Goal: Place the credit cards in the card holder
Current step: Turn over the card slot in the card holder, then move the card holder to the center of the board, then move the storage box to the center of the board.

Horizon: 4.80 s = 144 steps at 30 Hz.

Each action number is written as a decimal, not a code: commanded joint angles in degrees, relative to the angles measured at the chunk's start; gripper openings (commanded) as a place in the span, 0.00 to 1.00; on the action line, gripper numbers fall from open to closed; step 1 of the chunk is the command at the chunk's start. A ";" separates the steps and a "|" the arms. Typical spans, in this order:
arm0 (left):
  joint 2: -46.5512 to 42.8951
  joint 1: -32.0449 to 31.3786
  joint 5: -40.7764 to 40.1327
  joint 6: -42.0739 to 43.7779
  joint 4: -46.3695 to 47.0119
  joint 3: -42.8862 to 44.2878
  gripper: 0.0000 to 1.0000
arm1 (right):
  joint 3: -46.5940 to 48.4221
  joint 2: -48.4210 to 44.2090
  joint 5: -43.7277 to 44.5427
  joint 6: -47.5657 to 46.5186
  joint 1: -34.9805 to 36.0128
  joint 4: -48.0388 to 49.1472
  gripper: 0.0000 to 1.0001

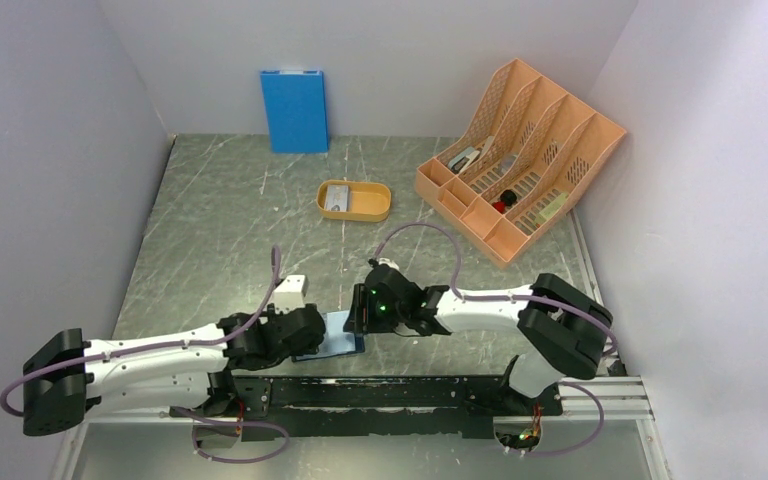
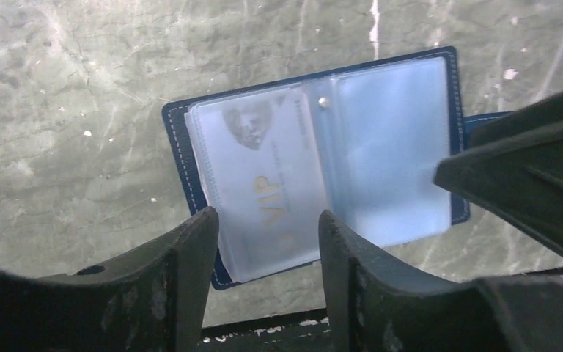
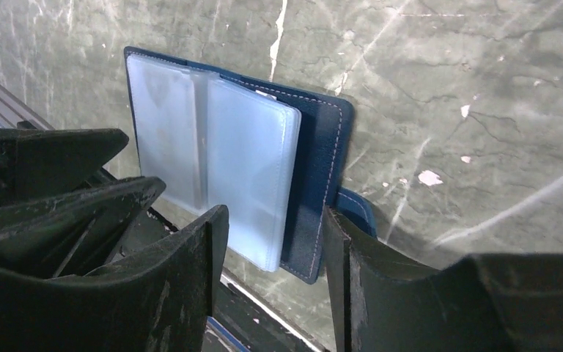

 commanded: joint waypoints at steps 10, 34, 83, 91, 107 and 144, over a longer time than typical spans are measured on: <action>7.74 0.15 -4.82 -7.47 -2.09 0.05 0.45 | -2.63 -5.41 4.11 -1.16 -0.14 -4.66 0.51; -5.10 12.06 13.89 -2.72 12.62 -9.24 0.88 | -6.29 -28.83 14.37 -1.50 -1.73 -6.73 0.57; -17.25 12.12 -4.08 7.30 -9.76 10.89 0.97 | 62.90 40.61 17.09 -27.98 -23.12 -12.71 0.55; -17.43 12.09 -4.70 6.90 -10.24 10.85 0.97 | 66.94 44.64 18.97 -25.94 -24.56 -18.57 0.34; -17.68 12.11 -5.06 6.38 -10.15 10.27 0.96 | 59.84 42.60 14.94 -27.26 -24.48 -19.53 0.26; -15.70 12.07 -2.55 8.01 -5.03 7.95 0.96 | 12.00 7.48 12.81 -24.81 -17.14 -13.16 0.27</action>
